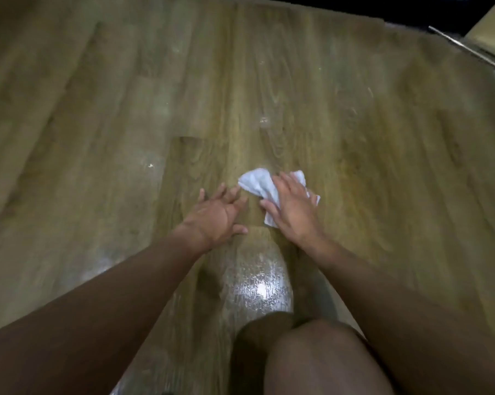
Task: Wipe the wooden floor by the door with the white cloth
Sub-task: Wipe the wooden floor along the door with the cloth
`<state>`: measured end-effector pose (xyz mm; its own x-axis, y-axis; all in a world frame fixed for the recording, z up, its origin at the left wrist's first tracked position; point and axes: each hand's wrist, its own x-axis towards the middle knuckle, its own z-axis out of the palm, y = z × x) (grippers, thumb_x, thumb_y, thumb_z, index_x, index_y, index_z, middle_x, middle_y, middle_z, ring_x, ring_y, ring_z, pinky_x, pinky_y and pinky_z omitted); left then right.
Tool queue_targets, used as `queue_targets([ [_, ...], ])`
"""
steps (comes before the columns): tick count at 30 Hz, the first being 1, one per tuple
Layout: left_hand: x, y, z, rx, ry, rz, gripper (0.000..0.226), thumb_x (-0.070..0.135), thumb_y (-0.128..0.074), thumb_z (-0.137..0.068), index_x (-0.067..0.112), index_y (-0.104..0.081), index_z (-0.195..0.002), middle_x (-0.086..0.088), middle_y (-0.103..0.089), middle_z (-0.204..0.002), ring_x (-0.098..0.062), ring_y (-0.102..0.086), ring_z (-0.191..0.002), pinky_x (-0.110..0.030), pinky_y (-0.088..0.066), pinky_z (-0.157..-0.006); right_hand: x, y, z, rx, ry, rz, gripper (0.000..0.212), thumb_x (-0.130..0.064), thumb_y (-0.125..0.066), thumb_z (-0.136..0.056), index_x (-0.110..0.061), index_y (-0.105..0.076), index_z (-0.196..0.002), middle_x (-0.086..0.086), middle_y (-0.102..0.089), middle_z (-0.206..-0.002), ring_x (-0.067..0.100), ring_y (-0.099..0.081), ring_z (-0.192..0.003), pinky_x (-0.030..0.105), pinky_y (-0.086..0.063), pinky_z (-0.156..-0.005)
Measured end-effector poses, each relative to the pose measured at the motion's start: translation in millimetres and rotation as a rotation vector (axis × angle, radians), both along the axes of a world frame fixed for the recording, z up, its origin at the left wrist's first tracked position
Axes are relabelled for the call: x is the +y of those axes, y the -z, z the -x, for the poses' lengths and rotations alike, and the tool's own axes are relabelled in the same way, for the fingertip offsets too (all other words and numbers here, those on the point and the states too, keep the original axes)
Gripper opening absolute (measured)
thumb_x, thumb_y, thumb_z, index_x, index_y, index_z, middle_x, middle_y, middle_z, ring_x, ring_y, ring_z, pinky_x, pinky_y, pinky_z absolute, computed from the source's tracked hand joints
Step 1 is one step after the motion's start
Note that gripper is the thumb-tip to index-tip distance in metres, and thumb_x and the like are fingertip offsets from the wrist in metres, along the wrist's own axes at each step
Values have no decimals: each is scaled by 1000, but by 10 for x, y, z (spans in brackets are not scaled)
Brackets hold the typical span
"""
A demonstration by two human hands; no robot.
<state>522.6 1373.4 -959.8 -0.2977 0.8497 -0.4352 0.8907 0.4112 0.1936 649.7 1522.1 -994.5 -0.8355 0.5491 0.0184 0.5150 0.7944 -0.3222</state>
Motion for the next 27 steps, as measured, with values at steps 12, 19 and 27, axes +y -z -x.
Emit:
queue_targets([
  [12, -641, 242, 513, -20, -267, -349, 50, 44, -29, -97, 16, -45, -136, -3, -35, -151, -21, -28, -142, -37, -30, -113, -639, 173, 1160, 60, -41, -80, 51, -44, -37, -97, -20, -40, -142, 4, -45, -144, 23, -37, -134, 49, -30, -106],
  [19, -1189, 416, 789, 112, -345, -527, 43, 30, -35, -88, 10, -67, -109, -8, -66, -120, -29, -60, -112, -42, -49, -96, -273, 59, 859, -65, -379, -244, 52, -52, -33, -96, -22, -44, -138, 1, -49, -142, 19, -41, -134, 43, -26, -108],
  [27, -1744, 451, 1354, 251, -777, -683, 27, 18, -46, -84, 8, -64, -103, -11, -64, -102, -32, -54, -93, -41, -42, -85, -1497, 140, 2183, -25, -159, -161, 57, -43, -38, -98, -31, -22, -150, 7, -35, -152, 35, -27, -140, 49, -18, -112],
])
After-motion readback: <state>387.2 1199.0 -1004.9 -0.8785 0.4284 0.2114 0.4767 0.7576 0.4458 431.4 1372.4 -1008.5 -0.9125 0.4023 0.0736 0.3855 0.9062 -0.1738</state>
